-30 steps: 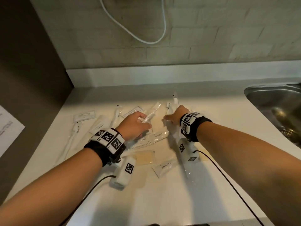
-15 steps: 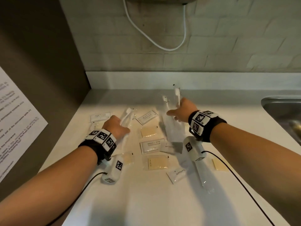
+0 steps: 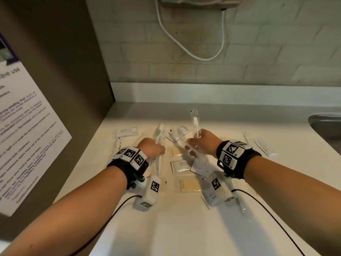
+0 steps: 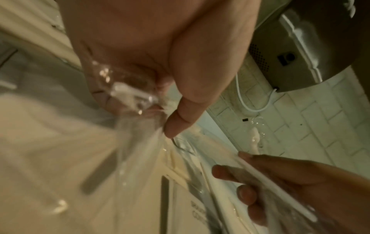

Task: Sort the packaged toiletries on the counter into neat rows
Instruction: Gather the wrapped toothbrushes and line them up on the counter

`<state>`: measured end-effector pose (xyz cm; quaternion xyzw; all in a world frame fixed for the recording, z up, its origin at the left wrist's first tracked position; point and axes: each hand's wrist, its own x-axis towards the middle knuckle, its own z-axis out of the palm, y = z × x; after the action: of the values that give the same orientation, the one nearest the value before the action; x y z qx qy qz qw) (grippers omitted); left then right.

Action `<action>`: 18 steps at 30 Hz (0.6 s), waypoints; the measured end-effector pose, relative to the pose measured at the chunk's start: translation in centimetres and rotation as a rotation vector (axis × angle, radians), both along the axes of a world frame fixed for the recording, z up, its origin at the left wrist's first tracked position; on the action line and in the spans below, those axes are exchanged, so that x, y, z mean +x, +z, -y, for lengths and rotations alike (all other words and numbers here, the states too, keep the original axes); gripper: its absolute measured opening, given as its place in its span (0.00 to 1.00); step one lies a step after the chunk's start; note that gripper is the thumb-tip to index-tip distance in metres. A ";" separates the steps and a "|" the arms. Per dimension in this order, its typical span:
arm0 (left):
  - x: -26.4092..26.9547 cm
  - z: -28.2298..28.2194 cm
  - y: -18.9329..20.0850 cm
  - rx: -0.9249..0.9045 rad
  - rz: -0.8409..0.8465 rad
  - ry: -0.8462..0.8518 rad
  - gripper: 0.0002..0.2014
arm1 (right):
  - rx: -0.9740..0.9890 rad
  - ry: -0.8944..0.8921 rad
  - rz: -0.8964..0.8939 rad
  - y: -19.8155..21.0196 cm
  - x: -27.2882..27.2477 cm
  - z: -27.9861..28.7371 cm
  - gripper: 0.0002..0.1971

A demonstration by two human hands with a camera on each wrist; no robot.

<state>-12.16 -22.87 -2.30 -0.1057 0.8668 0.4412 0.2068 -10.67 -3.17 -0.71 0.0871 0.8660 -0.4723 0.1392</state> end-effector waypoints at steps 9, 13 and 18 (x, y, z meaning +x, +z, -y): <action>1.3 -1.7 2.5 0.612 -0.076 0.136 0.04 | -0.379 0.025 -0.030 1.2 0.7 1.3 0.09; 1.7 -2.3 3.0 0.644 -0.114 0.118 0.06 | -0.394 0.069 -0.090 2.0 0.6 2.0 0.11; 2.3 -1.2 2.6 0.617 -0.141 0.201 0.12 | -0.303 0.212 -0.070 2.1 0.6 2.8 0.14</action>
<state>-9.82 -21.68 0.29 -0.0925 0.6898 0.7072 0.1241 -10.03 -5.98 1.35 -0.0430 0.7935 -0.5829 0.1696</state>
